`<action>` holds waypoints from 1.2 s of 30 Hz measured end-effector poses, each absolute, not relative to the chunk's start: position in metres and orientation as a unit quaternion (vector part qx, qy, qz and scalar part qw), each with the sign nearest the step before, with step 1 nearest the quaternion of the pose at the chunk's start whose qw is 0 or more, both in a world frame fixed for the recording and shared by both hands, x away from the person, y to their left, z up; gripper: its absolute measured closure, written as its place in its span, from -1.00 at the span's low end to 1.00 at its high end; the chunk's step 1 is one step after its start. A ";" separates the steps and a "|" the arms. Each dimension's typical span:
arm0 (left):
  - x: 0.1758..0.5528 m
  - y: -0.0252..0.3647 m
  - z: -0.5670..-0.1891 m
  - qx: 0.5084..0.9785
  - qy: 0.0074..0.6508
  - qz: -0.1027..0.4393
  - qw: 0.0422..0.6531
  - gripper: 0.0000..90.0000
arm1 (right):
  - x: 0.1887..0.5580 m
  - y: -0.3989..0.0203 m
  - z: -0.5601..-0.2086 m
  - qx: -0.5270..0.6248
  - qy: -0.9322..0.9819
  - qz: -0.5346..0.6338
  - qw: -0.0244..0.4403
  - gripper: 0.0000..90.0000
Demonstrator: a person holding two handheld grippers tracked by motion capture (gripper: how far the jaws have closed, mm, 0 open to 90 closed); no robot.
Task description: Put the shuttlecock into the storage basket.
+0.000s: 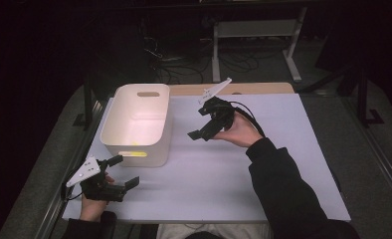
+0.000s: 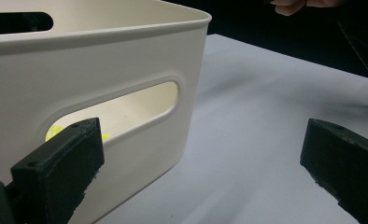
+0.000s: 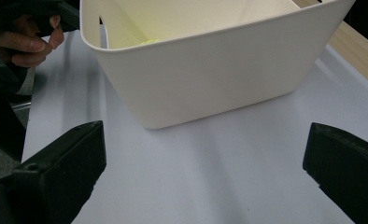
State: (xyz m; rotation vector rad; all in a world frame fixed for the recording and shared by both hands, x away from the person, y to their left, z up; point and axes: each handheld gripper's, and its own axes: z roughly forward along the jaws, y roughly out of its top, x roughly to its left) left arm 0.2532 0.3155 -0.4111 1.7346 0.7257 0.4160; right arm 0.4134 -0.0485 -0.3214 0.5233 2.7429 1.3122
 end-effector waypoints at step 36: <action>0.254 0.315 -0.411 0.742 0.308 0.177 0.568 -1.00 | 0.400 -0.107 -0.348 0.209 0.875 0.435 0.033 -1.00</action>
